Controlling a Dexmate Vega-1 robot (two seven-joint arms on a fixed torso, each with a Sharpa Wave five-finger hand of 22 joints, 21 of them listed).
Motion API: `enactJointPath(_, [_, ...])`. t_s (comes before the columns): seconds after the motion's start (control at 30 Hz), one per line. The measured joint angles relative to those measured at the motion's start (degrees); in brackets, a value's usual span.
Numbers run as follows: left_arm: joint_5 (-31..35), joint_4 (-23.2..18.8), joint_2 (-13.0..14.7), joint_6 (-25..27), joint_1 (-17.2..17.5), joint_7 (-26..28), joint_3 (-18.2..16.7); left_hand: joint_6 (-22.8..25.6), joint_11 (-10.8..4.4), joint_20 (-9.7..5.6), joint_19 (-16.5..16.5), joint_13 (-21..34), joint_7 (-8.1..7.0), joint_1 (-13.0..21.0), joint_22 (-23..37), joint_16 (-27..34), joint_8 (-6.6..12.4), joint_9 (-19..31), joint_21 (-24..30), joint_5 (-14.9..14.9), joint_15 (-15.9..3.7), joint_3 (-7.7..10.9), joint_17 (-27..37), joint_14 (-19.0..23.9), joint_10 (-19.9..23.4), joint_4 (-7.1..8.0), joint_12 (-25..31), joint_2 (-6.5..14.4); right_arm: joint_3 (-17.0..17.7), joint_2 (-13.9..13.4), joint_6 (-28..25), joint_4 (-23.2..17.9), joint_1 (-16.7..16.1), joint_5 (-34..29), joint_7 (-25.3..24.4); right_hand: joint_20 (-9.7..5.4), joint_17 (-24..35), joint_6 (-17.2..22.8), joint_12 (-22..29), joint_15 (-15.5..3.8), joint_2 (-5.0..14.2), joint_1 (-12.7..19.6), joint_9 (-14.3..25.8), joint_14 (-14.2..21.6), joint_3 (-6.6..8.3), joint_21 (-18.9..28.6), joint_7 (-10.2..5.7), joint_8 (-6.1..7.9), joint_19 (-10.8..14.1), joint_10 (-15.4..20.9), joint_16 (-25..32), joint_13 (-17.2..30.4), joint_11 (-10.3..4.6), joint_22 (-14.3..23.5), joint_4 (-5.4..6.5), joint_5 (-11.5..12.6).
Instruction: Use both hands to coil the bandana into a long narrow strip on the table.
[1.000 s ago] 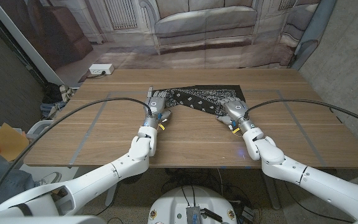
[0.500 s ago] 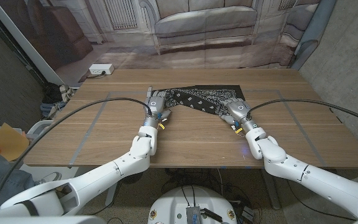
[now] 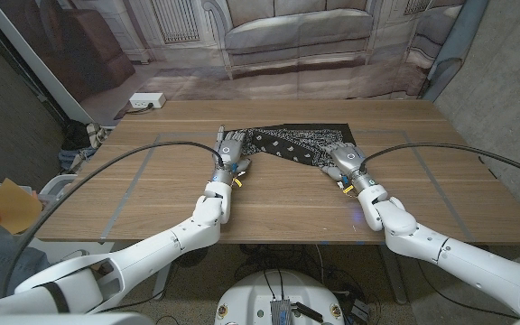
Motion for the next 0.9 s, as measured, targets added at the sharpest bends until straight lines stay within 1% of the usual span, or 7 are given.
enactJointPath(0.27, [-0.91, 3.39, -1.36, -1.04, -1.32, 1.64, 0.65, 1.83, -0.08, 0.1, 0.92, 0.0, -0.31, 0.61, 0.0, 0.0, 0.0, 0.0, 0.0, 0.0, -0.31, 0.03, 0.0, 0.91, 2.02, -0.03, 0.28, 0.6, -0.32, 0.16, 1.0, 0.78, 0.6, -0.01, -0.15, -0.22, 0.0, 1.45, 0.72, -0.03, 0.02, -0.02, 0.0, 1.25, 0.0, 0.0, -0.79, 0.26, 0.22, 1.24, 0.22, -0.28, -0.83, 0.0, 0.0, 0.34])
enactJointPath(0.43, [-1.29, 5.23, -1.99, -1.67, -2.34, 2.56, 1.16, 3.56, -0.31, -0.19, 1.79, 0.0, -0.36, 1.35, 0.01, 0.02, 0.31, 0.0, 0.0, 0.0, -0.8, 0.24, -0.15, 2.07, 3.67, -0.73, 0.72, 1.35, -0.53, 0.35, 1.65, 1.37, 1.19, -0.09, -0.11, -0.49, 0.0, 2.58, 1.2, 0.04, 0.25, 0.21, 0.0, 2.75, -0.12, 0.0, -0.73, 0.65, 0.94, 2.62, 0.22, -0.28, -1.4, 0.0, 0.13, 0.34])
enactJointPath(0.57, [-1.47, 6.16, -2.28, -2.15, -2.97, 3.7, 1.48, 5.38, -0.29, 0.4, 2.93, 0.0, -0.21, 2.54, 0.01, 0.29, 0.83, 0.0, 0.0, 0.0, -0.8, 0.8, -0.16, 3.27, 5.1, -1.29, 0.72, 2.53, -0.78, 0.69, 2.03, 2.47, 2.24, -0.15, -0.07, -1.14, -0.01, 4.44, 1.85, -0.1, 0.25, 0.21, -0.01, 4.65, -0.23, 0.45, -0.75, 1.08, 1.79, 4.58, 0.66, -0.28, -2.24, -0.01, 0.24, 0.52])
enactJointPath(0.67, [-1.47, 7.4, -2.72, -2.32, -3.87, 4.41, 1.85, 7.12, -0.28, -0.44, 4.36, 0.0, -0.31, 3.33, 0.01, 0.42, 1.13, 0.0, 0.61, 0.0, -0.94, 1.21, -0.16, 5.17, 6.97, -1.7, 0.79, 3.32, -0.95, 0.9, 2.38, 3.11, 2.83, -0.29, -0.02, -1.57, -0.11, 5.64, 2.04, -0.17, 0.25, 0.23, -0.01, 5.89, -0.23, 0.74, -0.73, 1.11, 3.01, 5.8, 0.67, -0.28, -2.53, -0.01, 0.24, 0.55])
enactJointPath(0.77, [-1.45, 8.08, -2.97, -2.39, -4.33, 5.16, 2.04, 9.23, 0.22, -1.87, 5.97, 0.0, -0.29, 4.29, 0.01, 0.78, 1.56, 0.04, 0.95, 0.0, -1.05, 1.68, -0.16, 7.38, 9.13, -2.17, 1.26, 4.27, -1.09, 1.05, 2.68, 3.63, 3.3, -0.36, 0.0, -2.81, -0.16, 7.16, 2.59, -0.19, 0.49, 0.61, -0.01, 7.41, -0.23, 1.23, -0.82, 1.7, 4.24, 6.91, 0.67, -0.28, -2.77, -0.01, 0.24, 0.55])
enactJointPath(0.83, [-1.42, 8.61, -3.2, -2.45, -4.62, 5.75, 2.14, 11.99, 0.21, -2.95, 8.09, 0.0, -0.44, 5.44, -0.02, 1.13, 2.33, 0.27, 1.46, -0.08, -1.14, 2.41, -0.22, 10.3, 11.73, -2.86, 1.66, 5.4, -1.12, 1.11, 2.85, 3.89, 3.53, -0.38, 0.0, -3.99, -0.06, 8.59, 2.9, -0.21, 0.69, 0.83, -0.01, 8.94, -0.23, 1.66, -0.81, 1.87, 5.42, 7.86, 1.07, -0.28, -2.87, 0.21, 0.24, 0.56])
enactJointPath(0.9, [-1.37, 9.64, -3.65, -2.55, -5.12, 6.72, 2.27, 15.72, -0.26, -4.57, 11.37, -0.07, -0.84, 7.12, -0.27, 1.69, 3.12, 0.22, 2.07, -0.69, -1.28, 3.1, -0.43, 15.33, 16.01, -3.55, 2.3, 5.89, -1.19, 1.21, 2.85, 4.3, 3.82, -0.38, 0.0, -5.48, -0.08, 11.35, 3.57, -0.28, 1.3, 1.56, -0.01, 11.24, -0.22, 2.49, -0.85, 2.67, 7.38, 10.01, 1.1, -0.28, -2.98, 0.49, 0.25, 0.55])
